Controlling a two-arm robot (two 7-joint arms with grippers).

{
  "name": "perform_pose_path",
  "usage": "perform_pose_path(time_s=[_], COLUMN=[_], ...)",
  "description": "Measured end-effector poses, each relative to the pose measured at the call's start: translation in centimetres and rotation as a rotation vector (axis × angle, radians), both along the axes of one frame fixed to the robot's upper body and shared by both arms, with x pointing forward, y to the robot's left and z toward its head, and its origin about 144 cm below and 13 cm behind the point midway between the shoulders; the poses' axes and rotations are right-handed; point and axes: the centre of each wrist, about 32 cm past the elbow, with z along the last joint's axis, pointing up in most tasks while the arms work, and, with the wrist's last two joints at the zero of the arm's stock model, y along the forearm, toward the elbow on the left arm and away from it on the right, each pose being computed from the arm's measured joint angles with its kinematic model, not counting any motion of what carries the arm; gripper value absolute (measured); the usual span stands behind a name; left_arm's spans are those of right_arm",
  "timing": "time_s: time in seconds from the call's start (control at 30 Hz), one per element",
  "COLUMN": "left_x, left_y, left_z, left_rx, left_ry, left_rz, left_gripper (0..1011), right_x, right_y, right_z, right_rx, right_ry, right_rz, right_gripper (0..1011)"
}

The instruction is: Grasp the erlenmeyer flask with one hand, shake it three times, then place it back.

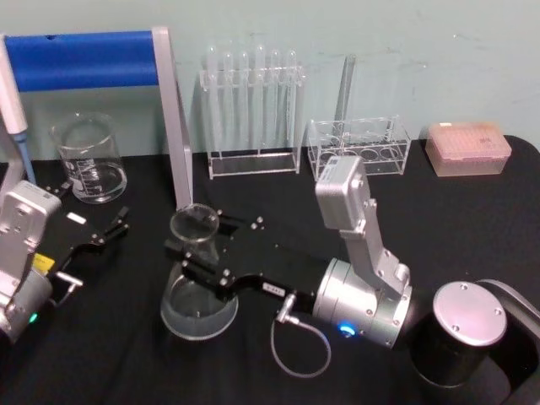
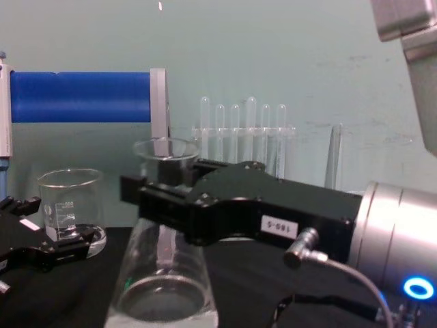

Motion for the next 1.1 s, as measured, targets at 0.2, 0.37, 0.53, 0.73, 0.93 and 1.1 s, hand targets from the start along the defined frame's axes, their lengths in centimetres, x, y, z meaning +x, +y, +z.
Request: perform_pose_path(time_s=[0.2, 0.37, 0.53, 0.73, 0.93, 1.1], left_x=[0.0, 0.0, 0.0, 0.0, 0.0, 0.0], left_y=[0.0, 0.0, 0.0, 0.0, 0.0, 0.0], left_z=[0.0, 0.0, 0.0, 0.0, 0.0, 0.0], left_rx=[0.0, 0.0, 0.0, 0.0, 0.0, 0.0], left_ry=[0.0, 0.0, 0.0, 0.0, 0.0, 0.0], left_rz=[0.0, 0.0, 0.0, 0.0, 0.0, 0.0], left_gripper=[1001, 1001, 1001, 1001, 1001, 1001], right_x=[-0.5, -0.4, 0.3, 1.8, 3.4, 4.3], right_y=[0.4, 0.5, 0.0, -1.4, -3.3, -5.0], right_z=[0.0, 0.1, 0.0, 0.3, 0.6, 0.8], right_rx=[-0.003, -0.004, -0.006, -0.005, -0.004, -0.001], right_ry=[0.006, 0.005, -0.001, -0.025, -0.049, -0.063], right_rz=[0.043, 0.041, -0.015, -0.13, -0.26, -0.368], right_gripper=[450, 450, 450, 450, 450, 449])
